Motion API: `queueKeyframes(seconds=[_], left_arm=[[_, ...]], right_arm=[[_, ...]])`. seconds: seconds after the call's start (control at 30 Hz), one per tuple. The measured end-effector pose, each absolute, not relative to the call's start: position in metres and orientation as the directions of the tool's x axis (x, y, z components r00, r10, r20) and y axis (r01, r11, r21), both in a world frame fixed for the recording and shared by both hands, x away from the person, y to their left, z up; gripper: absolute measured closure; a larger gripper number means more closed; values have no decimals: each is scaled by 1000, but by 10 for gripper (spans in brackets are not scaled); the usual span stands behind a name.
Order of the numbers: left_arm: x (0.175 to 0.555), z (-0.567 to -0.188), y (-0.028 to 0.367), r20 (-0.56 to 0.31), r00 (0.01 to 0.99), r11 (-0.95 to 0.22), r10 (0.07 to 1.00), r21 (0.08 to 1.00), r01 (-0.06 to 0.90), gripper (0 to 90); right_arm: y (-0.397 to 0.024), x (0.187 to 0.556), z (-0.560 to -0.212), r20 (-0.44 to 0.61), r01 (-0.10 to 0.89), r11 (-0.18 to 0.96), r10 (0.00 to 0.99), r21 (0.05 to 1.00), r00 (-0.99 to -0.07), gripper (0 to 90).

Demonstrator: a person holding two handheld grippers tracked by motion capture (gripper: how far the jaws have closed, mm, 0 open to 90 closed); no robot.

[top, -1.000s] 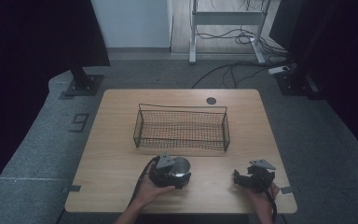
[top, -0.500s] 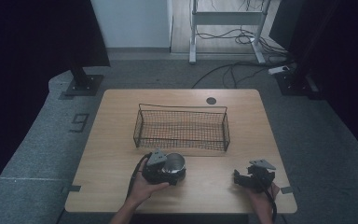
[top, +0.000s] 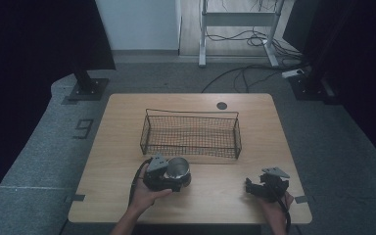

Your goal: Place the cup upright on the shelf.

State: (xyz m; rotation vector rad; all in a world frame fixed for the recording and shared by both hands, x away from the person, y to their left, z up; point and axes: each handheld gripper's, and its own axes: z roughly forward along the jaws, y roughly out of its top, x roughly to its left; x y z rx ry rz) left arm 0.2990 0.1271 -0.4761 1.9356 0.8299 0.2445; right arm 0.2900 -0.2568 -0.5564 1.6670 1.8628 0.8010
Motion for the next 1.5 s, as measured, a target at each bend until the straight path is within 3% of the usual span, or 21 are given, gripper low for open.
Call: queueKeyframes(seconds=[1.5], left_arm=[[316, -439, 137, -161, 744, -280, 649, 859, 430, 153]], right_arm=[[-257, 290, -556, 12, 690, 70, 993, 720, -113, 22]])
